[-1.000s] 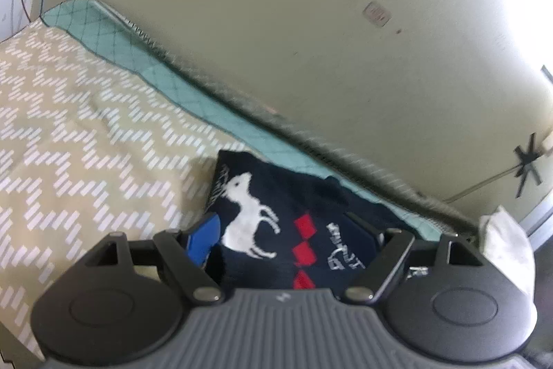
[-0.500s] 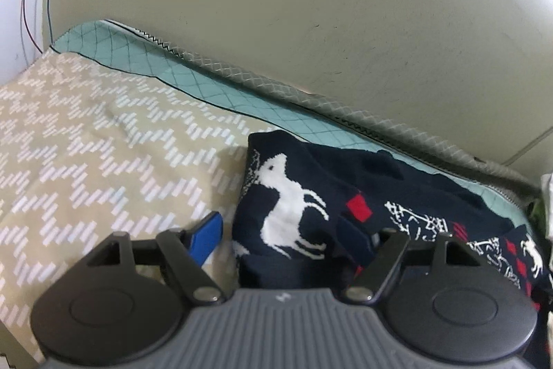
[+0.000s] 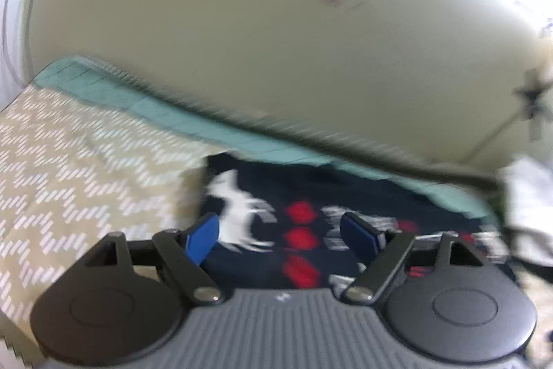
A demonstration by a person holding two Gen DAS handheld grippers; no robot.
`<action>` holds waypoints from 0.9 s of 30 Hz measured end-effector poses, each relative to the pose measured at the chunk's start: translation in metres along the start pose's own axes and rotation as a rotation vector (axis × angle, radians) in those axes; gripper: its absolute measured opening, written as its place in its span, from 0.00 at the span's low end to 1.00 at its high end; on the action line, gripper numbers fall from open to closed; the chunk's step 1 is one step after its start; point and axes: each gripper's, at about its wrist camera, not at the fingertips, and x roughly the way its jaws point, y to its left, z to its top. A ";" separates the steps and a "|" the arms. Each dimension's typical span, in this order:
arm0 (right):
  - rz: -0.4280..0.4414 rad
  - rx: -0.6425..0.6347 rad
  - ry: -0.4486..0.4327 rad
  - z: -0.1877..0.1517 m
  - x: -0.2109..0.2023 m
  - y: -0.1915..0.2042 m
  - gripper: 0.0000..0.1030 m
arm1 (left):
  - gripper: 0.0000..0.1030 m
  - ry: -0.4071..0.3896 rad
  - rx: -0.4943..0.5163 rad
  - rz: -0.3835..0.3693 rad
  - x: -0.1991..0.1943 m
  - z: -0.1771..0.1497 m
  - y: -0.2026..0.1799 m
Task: Fold small clothes
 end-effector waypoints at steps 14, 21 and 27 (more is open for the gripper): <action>0.137 -0.066 -0.007 -0.024 -0.031 0.024 0.52 | 0.90 -0.134 0.082 0.104 -0.255 -0.076 0.054; 0.141 -0.082 0.038 -0.052 -0.049 0.030 0.52 | 0.88 -0.008 -0.005 0.051 -0.269 -0.137 0.053; 0.106 -0.036 0.045 -0.083 -0.086 0.014 0.52 | 0.79 0.128 0.012 -0.032 -0.246 -0.173 0.030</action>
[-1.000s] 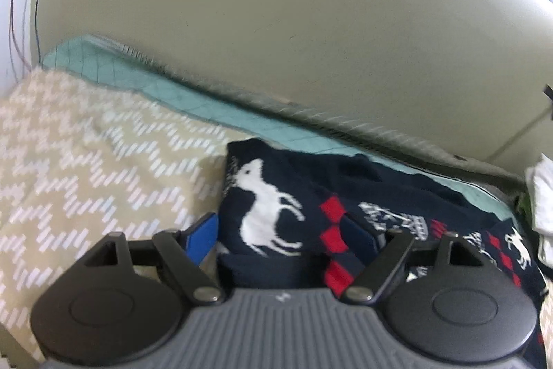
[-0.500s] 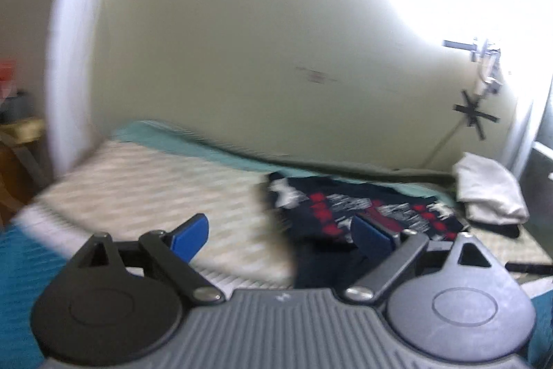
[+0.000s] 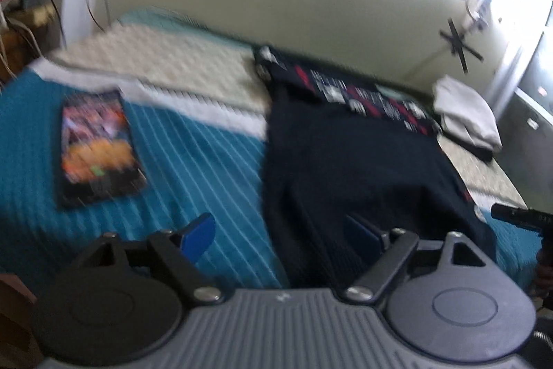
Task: Fold small clothes
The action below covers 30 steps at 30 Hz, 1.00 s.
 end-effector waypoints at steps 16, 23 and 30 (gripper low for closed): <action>0.008 -0.063 -0.050 -0.024 -0.035 0.027 0.01 | 0.07 0.054 0.028 -0.023 -0.014 -0.017 -0.019; -0.178 -0.211 0.059 -0.021 -0.058 0.013 0.00 | 0.10 0.157 0.047 0.003 -0.003 -0.023 -0.020; -0.147 -0.093 0.006 -0.003 -0.055 -0.019 0.04 | 0.47 0.089 0.003 0.019 -0.013 -0.010 -0.007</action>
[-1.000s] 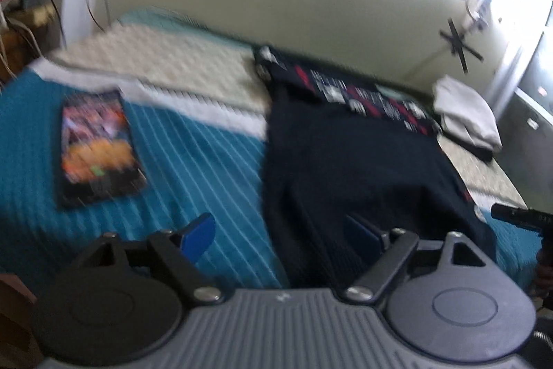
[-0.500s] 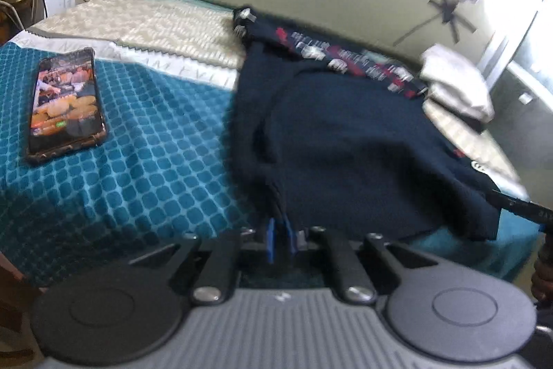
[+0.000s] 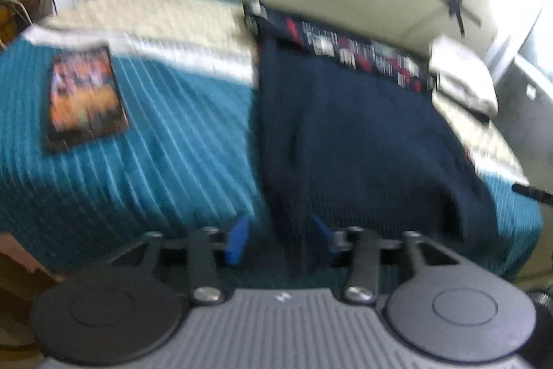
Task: Fold small clothes
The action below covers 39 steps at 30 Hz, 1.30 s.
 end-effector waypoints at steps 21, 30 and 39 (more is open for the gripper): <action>0.269 -0.144 0.121 0.016 0.084 0.039 0.39 | 0.47 -0.031 0.156 0.279 0.141 0.117 -0.025; 0.199 -0.078 0.057 0.095 0.081 -0.009 0.42 | 0.48 -0.091 0.095 0.272 0.124 0.193 -0.010; 0.241 0.025 0.030 0.245 0.249 -0.014 0.49 | 0.62 -0.036 0.245 0.213 0.251 0.324 -0.081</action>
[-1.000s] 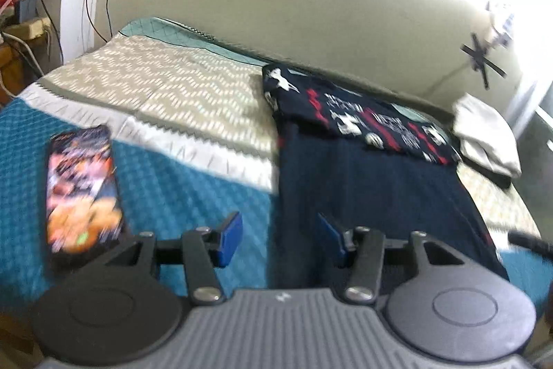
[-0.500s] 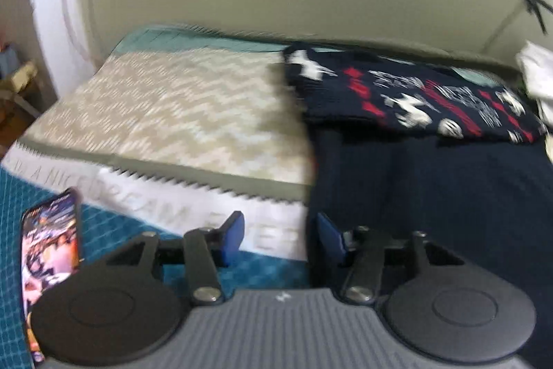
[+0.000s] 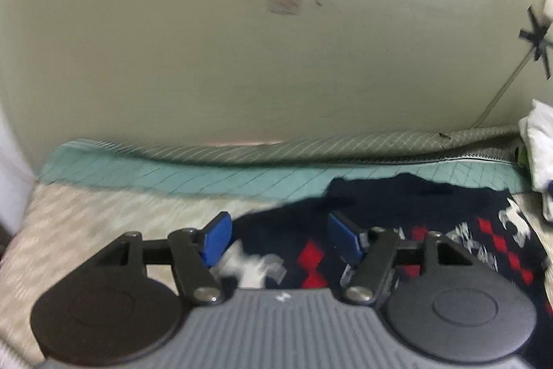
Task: Fold small clothes
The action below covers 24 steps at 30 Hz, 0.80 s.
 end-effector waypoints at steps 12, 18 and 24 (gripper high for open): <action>0.048 -0.083 0.222 0.026 0.195 -0.010 0.50 | 0.57 0.150 0.020 -0.093 0.143 0.016 -0.028; 0.069 -0.185 0.170 0.025 0.179 0.012 0.16 | 0.11 0.105 0.066 -0.143 0.109 0.013 -0.048; 0.113 -0.311 0.025 0.017 0.090 0.058 0.15 | 0.10 -0.067 0.070 -0.187 0.000 -0.011 -0.048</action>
